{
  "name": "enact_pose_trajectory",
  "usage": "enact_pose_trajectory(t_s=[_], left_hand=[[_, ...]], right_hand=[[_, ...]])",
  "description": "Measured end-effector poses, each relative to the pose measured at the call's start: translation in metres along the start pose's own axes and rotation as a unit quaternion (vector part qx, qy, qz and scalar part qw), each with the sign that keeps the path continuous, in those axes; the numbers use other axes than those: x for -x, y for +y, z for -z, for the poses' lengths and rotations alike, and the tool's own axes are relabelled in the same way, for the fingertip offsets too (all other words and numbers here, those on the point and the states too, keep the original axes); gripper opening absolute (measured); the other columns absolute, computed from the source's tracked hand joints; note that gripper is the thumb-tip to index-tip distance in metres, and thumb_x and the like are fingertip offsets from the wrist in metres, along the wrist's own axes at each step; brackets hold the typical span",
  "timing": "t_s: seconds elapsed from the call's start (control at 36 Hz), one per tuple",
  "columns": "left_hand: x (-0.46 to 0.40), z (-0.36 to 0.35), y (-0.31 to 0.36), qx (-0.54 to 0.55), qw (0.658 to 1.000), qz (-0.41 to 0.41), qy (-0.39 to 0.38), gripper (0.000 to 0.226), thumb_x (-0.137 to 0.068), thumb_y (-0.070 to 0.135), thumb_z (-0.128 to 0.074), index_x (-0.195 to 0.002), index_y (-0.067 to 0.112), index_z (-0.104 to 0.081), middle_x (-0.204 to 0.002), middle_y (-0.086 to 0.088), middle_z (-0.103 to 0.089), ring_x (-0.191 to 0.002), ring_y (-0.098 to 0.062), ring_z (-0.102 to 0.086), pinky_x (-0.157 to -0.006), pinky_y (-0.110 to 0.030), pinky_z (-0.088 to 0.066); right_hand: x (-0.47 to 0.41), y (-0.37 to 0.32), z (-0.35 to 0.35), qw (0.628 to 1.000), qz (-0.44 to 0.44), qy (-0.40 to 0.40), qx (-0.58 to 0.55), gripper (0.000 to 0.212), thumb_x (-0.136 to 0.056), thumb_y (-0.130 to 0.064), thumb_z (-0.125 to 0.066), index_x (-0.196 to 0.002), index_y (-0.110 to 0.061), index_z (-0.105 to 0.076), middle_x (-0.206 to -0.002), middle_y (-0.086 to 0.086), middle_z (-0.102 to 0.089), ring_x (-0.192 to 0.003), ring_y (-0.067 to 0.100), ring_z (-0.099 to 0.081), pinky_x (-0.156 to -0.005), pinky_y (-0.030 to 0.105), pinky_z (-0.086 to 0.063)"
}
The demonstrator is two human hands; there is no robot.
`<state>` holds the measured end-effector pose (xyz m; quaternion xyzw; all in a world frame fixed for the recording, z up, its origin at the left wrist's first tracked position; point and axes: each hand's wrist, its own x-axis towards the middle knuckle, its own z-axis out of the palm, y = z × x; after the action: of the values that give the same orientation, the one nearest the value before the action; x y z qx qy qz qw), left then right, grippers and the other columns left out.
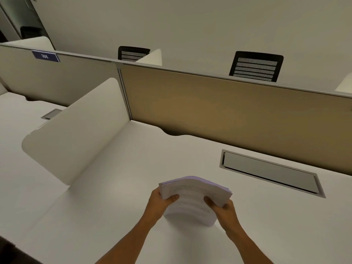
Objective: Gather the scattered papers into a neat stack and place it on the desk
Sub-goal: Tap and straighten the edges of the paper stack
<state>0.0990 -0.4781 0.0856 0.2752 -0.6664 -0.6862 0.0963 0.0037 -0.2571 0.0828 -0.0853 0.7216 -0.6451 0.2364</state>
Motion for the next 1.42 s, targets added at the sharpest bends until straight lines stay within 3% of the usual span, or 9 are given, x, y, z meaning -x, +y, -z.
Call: enact_pose_trajectory(t_s=[0.14, 0.42, 0.75, 0.92, 1.08, 1.17, 1.31, 1.36, 1.42], left_hand=[[0.0, -0.004, 0.001, 0.006, 1.0, -0.001, 0.004, 0.025, -0.077, 0.025, -0.083, -0.086, 0.047, -0.077, -0.091, 0.016, -0.079, -0.083, 0.001, -0.073, -0.064, -0.011, -0.055], [0.001, -0.005, -0.017, -0.017, 1.0, 0.012, -0.018, 0.027, -0.081, 0.022, -0.08, -0.092, 0.047, -0.075, -0.096, 0.015, -0.079, -0.091, -0.002, -0.073, -0.072, -0.017, -0.059], [0.008, -0.01, -0.026, -0.044, 0.998, 0.018, -0.033, 0.031, -0.091, 0.024, -0.07, -0.093, 0.055, -0.071, -0.098, 0.026, -0.075, -0.091, 0.007, -0.069, -0.068, -0.009, -0.055], [0.01, -0.015, -0.037, -0.058, 0.998, 0.036, -0.017, 0.021, -0.09, 0.023, -0.07, -0.104, 0.039, -0.066, -0.104, 0.009, -0.074, -0.098, -0.007, -0.069, -0.073, -0.017, -0.058], [0.009, -0.012, -0.042, -0.081, 0.993, 0.054, -0.058, 0.026, -0.092, 0.017, -0.069, -0.112, 0.033, -0.065, -0.108, 0.008, -0.071, -0.097, -0.006, -0.066, -0.067, -0.012, -0.057], [0.005, -0.006, -0.033, -0.08, 0.993, 0.032, -0.074, 0.029, -0.086, 0.014, -0.074, -0.104, 0.035, -0.068, -0.103, 0.011, -0.075, -0.095, -0.011, -0.071, -0.068, -0.019, -0.06], [-0.016, 0.012, -0.007, -0.061, 0.998, -0.022, -0.023, 0.035, -0.078, 0.003, -0.078, -0.094, 0.034, -0.073, -0.095, 0.01, -0.079, -0.095, -0.026, -0.074, -0.069, -0.024, -0.062], [-0.024, 0.019, 0.008, -0.057, 0.997, -0.052, -0.012, 0.044, -0.076, 0.007, -0.081, -0.103, 0.039, -0.069, -0.102, 0.011, -0.077, -0.1, -0.025, -0.071, -0.071, -0.022, -0.061], [-0.03, 0.021, 0.02, -0.124, 0.99, -0.073, -0.001, 0.076, -0.073, 0.022, -0.086, -0.136, 0.037, -0.046, -0.138, 0.005, -0.058, -0.127, -0.02, -0.054, -0.099, -0.034, -0.052]], right_hand=[[-0.009, 0.005, 0.001, 0.999, -0.009, 0.002, 0.032, 0.019, -0.093, -0.016, -0.069, -0.1, -0.033, -0.076, -0.097, -0.007, -0.079, -0.093, 0.016, -0.074, -0.077, 0.029, -0.059], [-0.005, 0.009, 0.009, 0.998, -0.014, -0.029, 0.05, 0.035, -0.092, -0.012, -0.069, -0.103, -0.045, -0.073, -0.102, -0.012, -0.078, -0.093, 0.002, -0.072, -0.07, 0.018, -0.059], [-0.009, 0.028, 0.013, 0.999, -0.026, -0.015, 0.042, 0.023, -0.094, -0.014, -0.068, -0.108, -0.031, -0.074, -0.103, -0.008, -0.079, -0.096, 0.012, -0.074, -0.083, 0.031, -0.06], [-0.006, 0.035, 0.01, 0.997, -0.015, 0.015, 0.076, 0.027, -0.093, -0.021, -0.069, -0.1, -0.046, -0.072, -0.098, -0.015, -0.077, -0.091, 0.006, -0.073, -0.07, 0.02, -0.06], [-0.006, 0.042, 0.011, 0.988, -0.038, 0.02, 0.15, 0.014, -0.094, -0.027, -0.068, -0.105, -0.035, -0.07, -0.099, -0.01, -0.075, -0.09, 0.014, -0.071, -0.067, 0.016, -0.055], [-0.014, 0.034, 0.019, 0.974, -0.034, -0.004, 0.223, 0.02, -0.093, -0.028, -0.068, -0.109, -0.019, -0.074, -0.095, -0.002, -0.075, -0.081, 0.012, -0.071, -0.061, 0.016, -0.056], [-0.019, 0.004, 0.032, 0.947, -0.004, -0.093, 0.307, 0.009, -0.094, -0.031, -0.066, -0.095, -0.028, -0.075, -0.087, -0.008, -0.076, -0.074, 0.011, -0.073, -0.064, 0.026, -0.06], [-0.02, -0.012, 0.036, 0.933, 0.0, -0.123, 0.339, 0.012, -0.095, -0.03, -0.064, -0.1, -0.028, -0.075, -0.091, -0.009, -0.076, -0.076, 0.011, -0.073, -0.064, 0.022, -0.06], [-0.02, -0.028, 0.041, 0.917, 0.005, -0.145, 0.373, 0.018, -0.095, -0.029, -0.063, -0.107, -0.024, -0.075, -0.097, -0.005, -0.077, -0.08, 0.013, -0.074, -0.068, 0.024, -0.061]])
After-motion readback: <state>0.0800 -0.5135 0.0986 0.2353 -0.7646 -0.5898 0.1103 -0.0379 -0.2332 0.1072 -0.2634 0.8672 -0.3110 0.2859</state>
